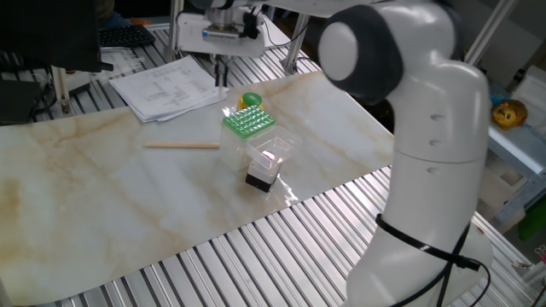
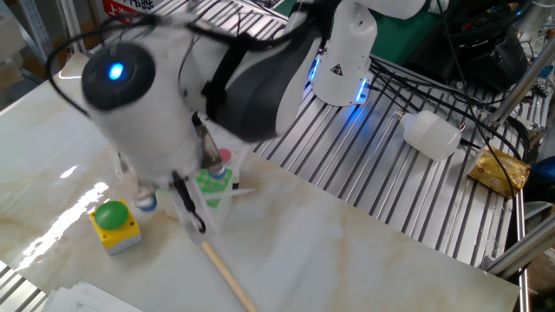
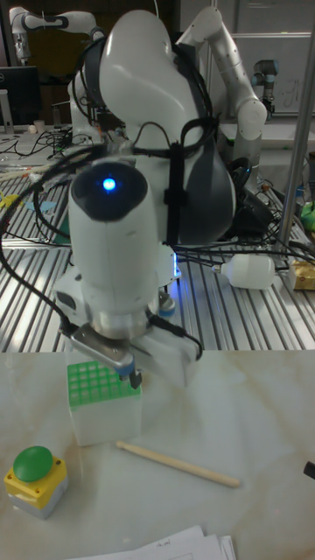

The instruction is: Insert a large pipette tip into the holder for large pipette tips

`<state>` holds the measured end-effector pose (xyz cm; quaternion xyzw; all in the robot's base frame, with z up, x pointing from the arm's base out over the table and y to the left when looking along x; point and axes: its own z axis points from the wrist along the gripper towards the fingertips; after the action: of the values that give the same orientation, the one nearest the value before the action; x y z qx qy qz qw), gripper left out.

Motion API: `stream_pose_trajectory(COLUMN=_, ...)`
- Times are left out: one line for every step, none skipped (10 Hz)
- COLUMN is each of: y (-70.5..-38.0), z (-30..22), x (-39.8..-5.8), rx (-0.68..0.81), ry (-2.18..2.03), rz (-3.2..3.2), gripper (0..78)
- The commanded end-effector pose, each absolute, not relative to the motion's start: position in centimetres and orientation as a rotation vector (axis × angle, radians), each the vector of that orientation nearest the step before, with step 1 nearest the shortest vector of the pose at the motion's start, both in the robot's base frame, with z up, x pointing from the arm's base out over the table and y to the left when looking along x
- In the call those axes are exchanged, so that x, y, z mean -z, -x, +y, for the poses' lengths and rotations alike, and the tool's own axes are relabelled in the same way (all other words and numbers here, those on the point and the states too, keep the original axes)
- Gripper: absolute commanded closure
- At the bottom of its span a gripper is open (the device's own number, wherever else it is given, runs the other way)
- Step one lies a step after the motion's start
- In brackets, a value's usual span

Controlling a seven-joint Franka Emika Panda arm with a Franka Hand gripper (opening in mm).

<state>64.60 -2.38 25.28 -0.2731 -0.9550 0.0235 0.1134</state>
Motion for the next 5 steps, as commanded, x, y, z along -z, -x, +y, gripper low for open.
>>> stream_pose_trajectory(y=-63.50, z=-4.14, x=-27.37, rx=-0.097, ry=0.846, rz=-2.886, gripper=76.4)
stream_pose_trajectory(y=-63.37, z=-4.30, x=-27.50, rx=-0.105, ry=0.853, rz=-2.905, gripper=76.4)
stream_pose_trajectory(y=-63.23, z=-4.49, x=-27.65, rx=-0.108, ry=0.853, rz=-2.920, gripper=76.4)
stream_pose_trajectory(y=-63.10, z=-4.69, x=-27.81, rx=-0.106, ry=0.855, rz=-2.928, gripper=76.4)
stream_pose_trajectory(y=-62.99, z=-4.91, x=-27.99, rx=-0.103, ry=0.856, rz=-2.936, gripper=76.4)
